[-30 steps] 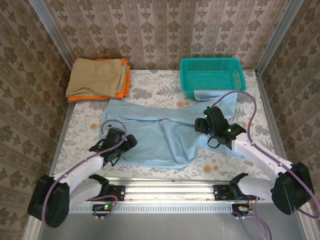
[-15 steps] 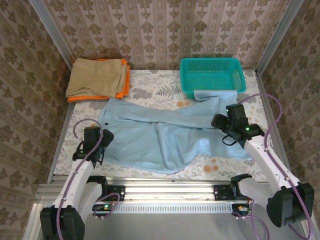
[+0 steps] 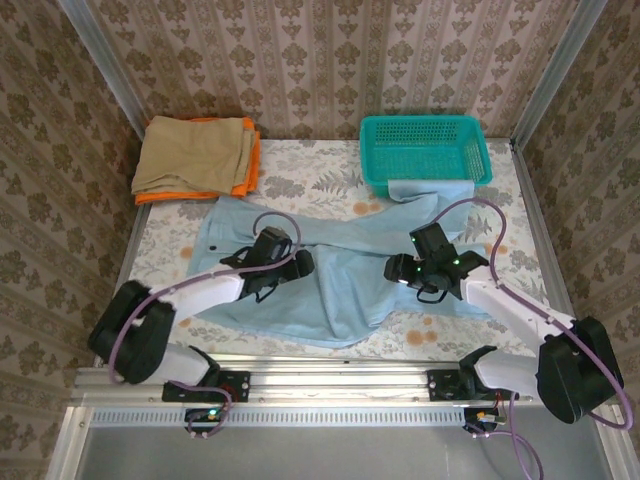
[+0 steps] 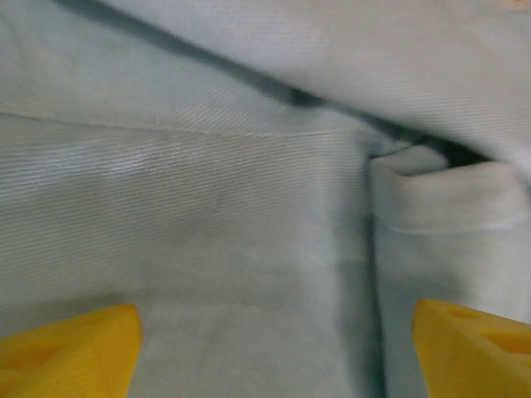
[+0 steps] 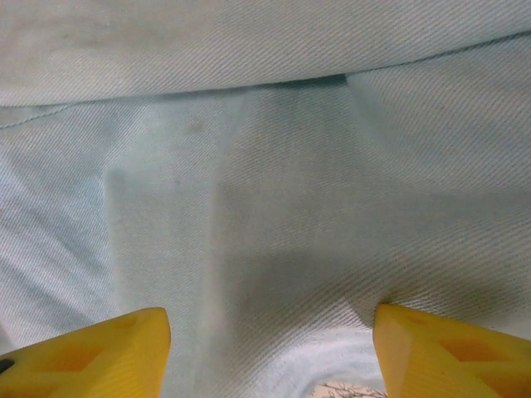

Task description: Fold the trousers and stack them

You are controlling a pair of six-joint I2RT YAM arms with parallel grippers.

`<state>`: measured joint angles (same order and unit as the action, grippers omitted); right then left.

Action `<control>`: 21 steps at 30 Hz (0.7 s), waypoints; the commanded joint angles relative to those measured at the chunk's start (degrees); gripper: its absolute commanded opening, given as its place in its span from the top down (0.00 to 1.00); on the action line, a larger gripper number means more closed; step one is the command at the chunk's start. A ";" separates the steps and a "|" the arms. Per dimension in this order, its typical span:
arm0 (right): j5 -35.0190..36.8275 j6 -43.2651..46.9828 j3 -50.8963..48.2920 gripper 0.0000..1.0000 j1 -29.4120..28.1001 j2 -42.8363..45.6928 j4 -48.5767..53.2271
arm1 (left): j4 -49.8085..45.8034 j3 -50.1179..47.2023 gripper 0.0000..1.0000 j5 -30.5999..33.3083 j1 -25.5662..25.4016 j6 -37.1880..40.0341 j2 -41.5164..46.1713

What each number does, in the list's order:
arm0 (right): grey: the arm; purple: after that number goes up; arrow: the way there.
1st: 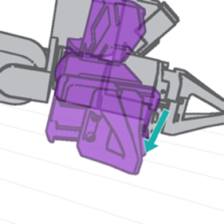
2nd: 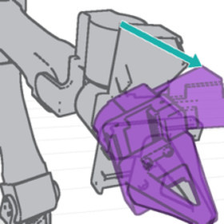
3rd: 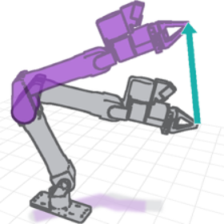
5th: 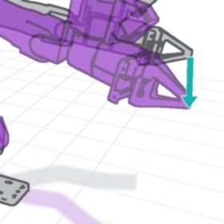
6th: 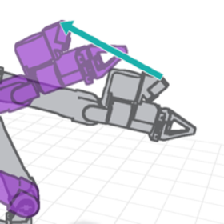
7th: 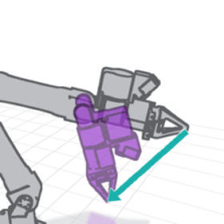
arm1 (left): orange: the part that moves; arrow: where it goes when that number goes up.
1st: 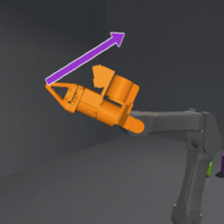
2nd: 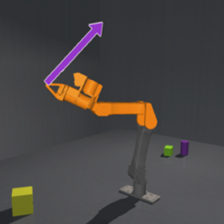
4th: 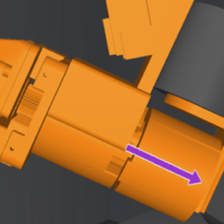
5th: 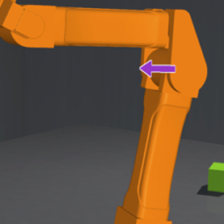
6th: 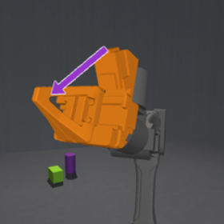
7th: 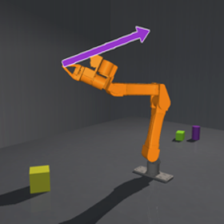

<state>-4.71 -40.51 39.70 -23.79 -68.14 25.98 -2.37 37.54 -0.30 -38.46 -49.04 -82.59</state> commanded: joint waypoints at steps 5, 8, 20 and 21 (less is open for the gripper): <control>4.53 -0.04 -0.85 0.26 2.00 2.38 0.48 | 12.52 -11.89 0.14 1.00 7.11 -6.95 -1.27; 3.89 1.47 -0.20 0.25 4.83 3.77 1.96 | 12.79 -16.81 0.13 -0.59 13.29 -6.46 1.72; 1.76 4.26 3.63 0.24 13.82 4.59 8.06 | -11.54 -20.09 0.11 0.25 31.24 -1.51 29.70; 1.22 4.31 3.63 0.24 13.88 4.50 7.95 | -11.55 -19.82 0.11 -0.25 32.80 -0.95 30.21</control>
<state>-2.87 -37.28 41.58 -10.46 -64.53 31.07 -5.45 17.65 -1.28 -8.47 -52.75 -54.72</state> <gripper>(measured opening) 0.763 0.889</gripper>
